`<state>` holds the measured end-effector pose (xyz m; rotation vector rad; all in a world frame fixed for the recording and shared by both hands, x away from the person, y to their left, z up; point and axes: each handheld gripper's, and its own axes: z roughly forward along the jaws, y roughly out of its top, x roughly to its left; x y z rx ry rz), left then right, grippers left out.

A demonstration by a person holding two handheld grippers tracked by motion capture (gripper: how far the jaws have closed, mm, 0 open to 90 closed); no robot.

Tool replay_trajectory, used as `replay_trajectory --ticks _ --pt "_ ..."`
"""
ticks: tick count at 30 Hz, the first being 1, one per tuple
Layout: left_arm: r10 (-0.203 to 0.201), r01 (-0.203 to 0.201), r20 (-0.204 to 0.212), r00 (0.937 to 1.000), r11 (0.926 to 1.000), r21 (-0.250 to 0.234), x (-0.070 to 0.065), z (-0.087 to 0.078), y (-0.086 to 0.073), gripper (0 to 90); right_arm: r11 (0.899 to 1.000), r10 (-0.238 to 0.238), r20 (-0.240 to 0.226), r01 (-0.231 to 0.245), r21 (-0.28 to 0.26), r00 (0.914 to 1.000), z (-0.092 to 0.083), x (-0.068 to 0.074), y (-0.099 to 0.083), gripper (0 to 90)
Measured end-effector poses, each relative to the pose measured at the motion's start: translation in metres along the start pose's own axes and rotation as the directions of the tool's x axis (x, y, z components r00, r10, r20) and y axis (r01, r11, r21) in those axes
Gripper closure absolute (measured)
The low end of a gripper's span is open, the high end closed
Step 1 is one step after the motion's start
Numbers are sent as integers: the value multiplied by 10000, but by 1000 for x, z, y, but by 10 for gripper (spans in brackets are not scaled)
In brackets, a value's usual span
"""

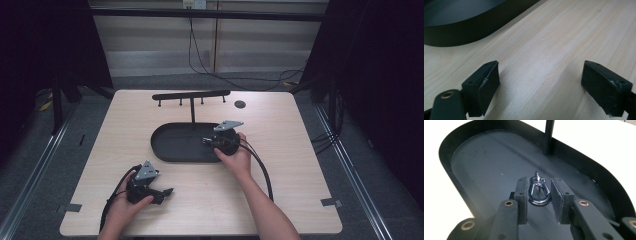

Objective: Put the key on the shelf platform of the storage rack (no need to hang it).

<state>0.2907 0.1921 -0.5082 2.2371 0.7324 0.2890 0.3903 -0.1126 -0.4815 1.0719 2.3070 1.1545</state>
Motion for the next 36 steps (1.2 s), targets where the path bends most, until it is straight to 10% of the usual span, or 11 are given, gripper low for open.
replay_trajectory --ticks 36 --pt "-7 7 13 10000 10000 0 0 0 0 148 9973 307 -35 -304 666 9995 5 -6 -12 681"
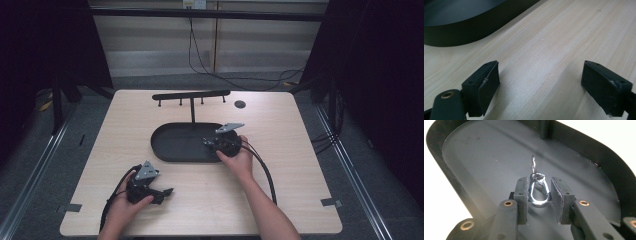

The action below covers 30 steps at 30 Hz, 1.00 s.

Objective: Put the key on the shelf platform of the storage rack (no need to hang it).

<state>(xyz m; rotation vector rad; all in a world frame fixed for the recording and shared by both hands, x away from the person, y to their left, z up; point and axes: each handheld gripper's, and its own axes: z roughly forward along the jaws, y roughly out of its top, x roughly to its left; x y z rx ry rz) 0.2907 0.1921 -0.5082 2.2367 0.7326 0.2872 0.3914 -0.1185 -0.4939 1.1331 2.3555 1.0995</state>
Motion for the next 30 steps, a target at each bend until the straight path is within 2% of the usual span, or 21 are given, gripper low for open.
replay_trajectory --ticks 21,30 --pt "5 -5 -9 10000 10000 2 0 0 0 147 9996 180 79 -179 -224 9998 -2 -1 -2 653" --pt "3 -3 -10 10000 10000 -3 0 0 0 147 9977 468 175 -459 -490 9988 -7 -3 -2 533"
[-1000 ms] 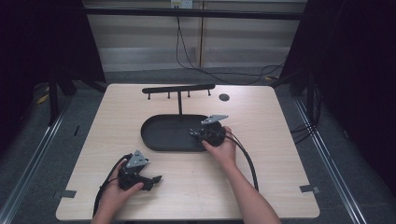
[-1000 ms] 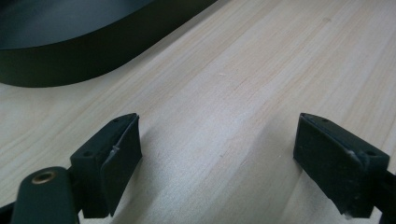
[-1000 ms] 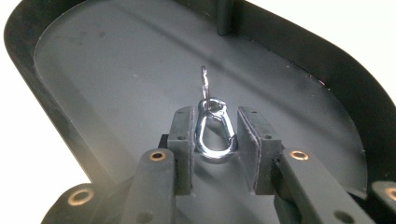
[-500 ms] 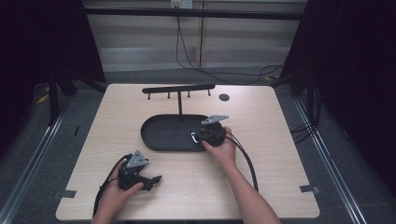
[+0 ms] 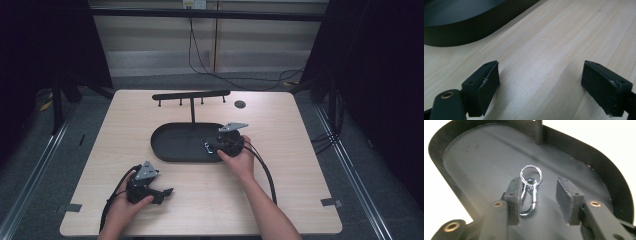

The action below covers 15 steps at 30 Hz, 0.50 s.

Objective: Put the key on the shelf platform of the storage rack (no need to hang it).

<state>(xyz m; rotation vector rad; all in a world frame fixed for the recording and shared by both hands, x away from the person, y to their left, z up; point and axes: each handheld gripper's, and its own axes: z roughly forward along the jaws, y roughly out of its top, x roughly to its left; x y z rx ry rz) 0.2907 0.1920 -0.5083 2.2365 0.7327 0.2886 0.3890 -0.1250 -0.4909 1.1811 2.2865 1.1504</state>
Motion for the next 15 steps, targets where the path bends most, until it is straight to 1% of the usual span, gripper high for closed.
replay_trajectory --ticks 3,6,15 --pt "-9 9 1 10000 10000 -1 0 0 0 148 9996 222 -171 -225 -142 9996 -2 -2 0 509" --pt "-12 12 0 10000 10000 0 0 0 0 148 9994 253 -112 -256 -224 9996 -3 -1 0 471" --pt "-1 1 -2 10000 10000 1 0 0 0 148 9996 60 -157 -64 -290 9999 -6 3 1 429"
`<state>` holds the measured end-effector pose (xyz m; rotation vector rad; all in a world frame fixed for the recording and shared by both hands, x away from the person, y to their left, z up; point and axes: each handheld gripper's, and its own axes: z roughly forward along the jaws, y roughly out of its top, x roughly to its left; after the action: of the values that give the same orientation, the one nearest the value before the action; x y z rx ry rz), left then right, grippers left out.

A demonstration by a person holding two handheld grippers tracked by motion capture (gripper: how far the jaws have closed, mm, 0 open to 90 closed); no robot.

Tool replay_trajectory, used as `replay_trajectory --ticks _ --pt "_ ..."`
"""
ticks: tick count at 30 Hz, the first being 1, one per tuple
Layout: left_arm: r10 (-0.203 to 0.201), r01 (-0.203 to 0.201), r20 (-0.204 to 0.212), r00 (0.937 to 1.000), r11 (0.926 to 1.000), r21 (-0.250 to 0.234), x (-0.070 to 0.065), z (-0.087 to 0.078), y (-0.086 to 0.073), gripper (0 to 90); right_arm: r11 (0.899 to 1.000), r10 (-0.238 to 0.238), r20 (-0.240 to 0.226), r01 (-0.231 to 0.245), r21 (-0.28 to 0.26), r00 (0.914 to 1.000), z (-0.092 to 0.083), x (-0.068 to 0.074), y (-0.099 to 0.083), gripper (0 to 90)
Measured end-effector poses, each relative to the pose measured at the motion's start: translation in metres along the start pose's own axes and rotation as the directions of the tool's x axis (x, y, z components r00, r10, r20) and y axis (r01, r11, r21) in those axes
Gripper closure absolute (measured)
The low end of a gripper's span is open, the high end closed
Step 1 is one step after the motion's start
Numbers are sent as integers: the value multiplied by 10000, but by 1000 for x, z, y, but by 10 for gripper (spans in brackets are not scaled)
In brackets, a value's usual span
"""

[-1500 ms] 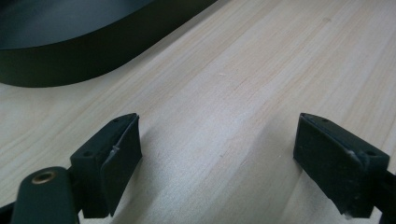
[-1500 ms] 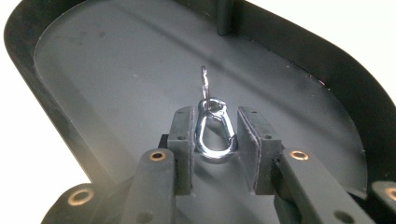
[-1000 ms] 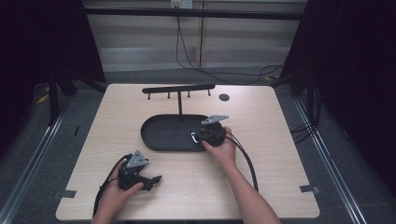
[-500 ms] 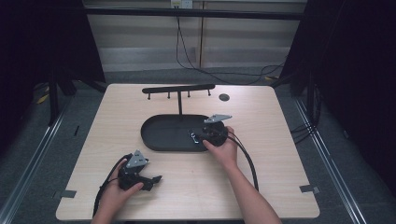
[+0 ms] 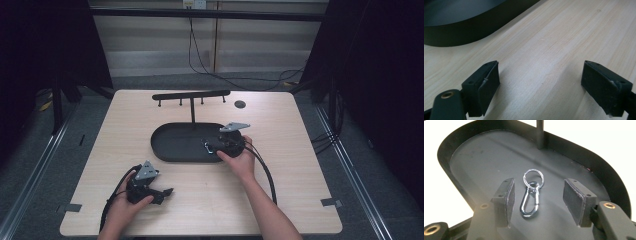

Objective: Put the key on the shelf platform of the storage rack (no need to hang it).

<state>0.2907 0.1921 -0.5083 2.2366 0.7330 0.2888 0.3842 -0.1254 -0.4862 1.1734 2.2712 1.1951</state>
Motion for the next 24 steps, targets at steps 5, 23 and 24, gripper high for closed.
replay_trajectory --ticks 5,23,24 --pt "3 -3 -1 10000 10000 -1 0 0 0 148 9999 -90 -47 90 75 9999 -4 1 0 413" --pt "2 -2 1 10000 10000 -1 0 0 0 148 9963 -680 -612 710 478 9958 -16 11 4 232" --pt "0 0 1 10000 10000 -1 0 0 0 147 9959 -740 -618 770 476 9953 -17 11 4 228"
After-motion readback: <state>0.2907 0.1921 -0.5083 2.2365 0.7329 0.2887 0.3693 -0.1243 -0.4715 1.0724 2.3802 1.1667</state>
